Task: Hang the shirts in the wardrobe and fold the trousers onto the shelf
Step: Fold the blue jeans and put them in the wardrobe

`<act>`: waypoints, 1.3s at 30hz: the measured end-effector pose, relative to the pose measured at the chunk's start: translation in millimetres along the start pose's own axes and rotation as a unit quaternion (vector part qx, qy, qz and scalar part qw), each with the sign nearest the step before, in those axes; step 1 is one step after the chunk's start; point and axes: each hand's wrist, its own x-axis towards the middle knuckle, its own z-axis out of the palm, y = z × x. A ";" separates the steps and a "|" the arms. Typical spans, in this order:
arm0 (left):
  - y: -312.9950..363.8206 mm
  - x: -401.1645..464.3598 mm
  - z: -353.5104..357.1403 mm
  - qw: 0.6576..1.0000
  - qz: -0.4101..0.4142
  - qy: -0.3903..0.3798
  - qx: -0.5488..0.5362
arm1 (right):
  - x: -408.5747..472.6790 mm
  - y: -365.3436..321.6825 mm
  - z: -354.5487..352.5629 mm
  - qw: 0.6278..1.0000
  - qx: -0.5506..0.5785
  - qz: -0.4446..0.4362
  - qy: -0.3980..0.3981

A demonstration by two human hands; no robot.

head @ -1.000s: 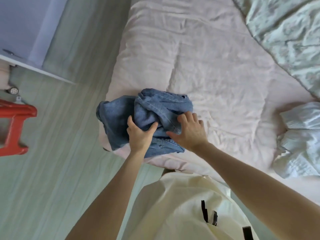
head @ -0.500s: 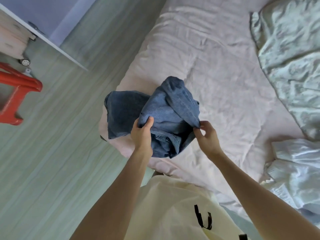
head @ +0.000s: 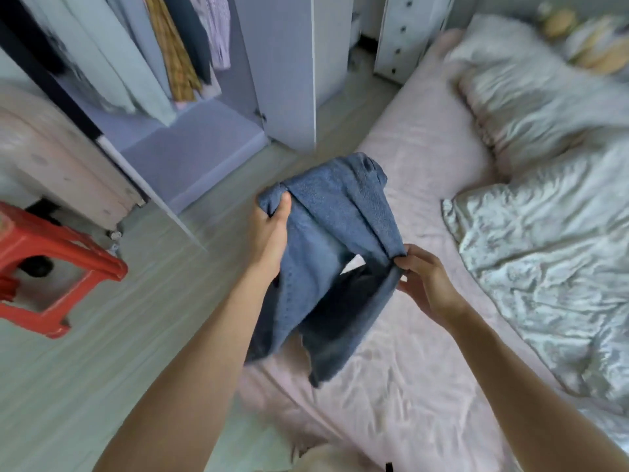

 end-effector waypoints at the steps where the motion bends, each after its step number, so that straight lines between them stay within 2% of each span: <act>1: 21.4 3.8 2.2 0.999 0.032 0.003 -0.002 | -1.3 -17.9 0.2 1.000 0.004 -0.012 -0.017; 6: 109.6 16.1 9.1 0.992 0.113 -0.033 -0.052 | -11.3 -92.3 11.1 0.996 -0.001 -0.062 -0.061; 11: 167.0 27.4 14.2 0.986 0.134 -0.013 -0.095 | -26.5 -174.0 34.3 0.980 0.023 -0.190 -0.045; 14: 187.0 29.6 22.2 0.982 0.142 0.008 -0.127 | -46.5 -214.2 46.2 0.967 0.026 -0.236 -0.095; 17: 202.7 29.7 33.5 0.974 0.168 0.003 -0.151 | -61.7 -232.5 48.1 0.962 0.049 -0.228 -0.142; 19: 210.0 28.2 39.7 0.971 0.163 -0.005 -0.174 | -64.9 -229.5 43.3 0.971 0.001 -0.201 -0.126; 20: 213.7 27.2 43.2 0.970 0.156 -0.009 -0.184 | -65.8 -226.0 40.1 0.973 -0.068 -0.194 -0.109; 22: 215.9 26.3 48.8 0.972 0.152 -0.024 -0.179 | -67.0 -218.2 38.3 0.964 -0.171 -0.181 -0.095; 23: 215.9 24.2 52.1 0.973 0.159 -0.037 -0.166 | -65.0 -215.0 37.9 0.962 -0.182 -0.186 -0.079; 27: 213.8 7.9 69.1 0.966 0.213 -0.088 -0.115 | -56.8 -215.9 49.9 0.978 -0.087 -0.185 -0.039; 32: 213.0 -7.6 75.3 0.950 0.298 -0.081 -0.045 | -51.3 -222.3 57.6 0.980 -0.081 -0.183 -0.008; 34: 213.0 -5.9 68.7 0.947 0.312 -0.078 -0.019 | -58.0 -231.5 57.2 0.985 -0.018 -0.169 -0.039; 37: 207.8 -3.7 59.1 0.945 0.314 -0.086 0.018 | -67.4 -250.7 45.9 0.965 0.187 -0.101 -0.156; 38: 204.9 -4.7 57.5 0.948 0.304 -0.090 0.025 | -68.8 -255.1 43.5 0.958 0.218 -0.082 -0.169; 39: 201.6 -6.6 56.2 0.951 0.294 -0.088 0.021 | -67.5 -256.2 41.3 0.965 0.204 -0.067 -0.151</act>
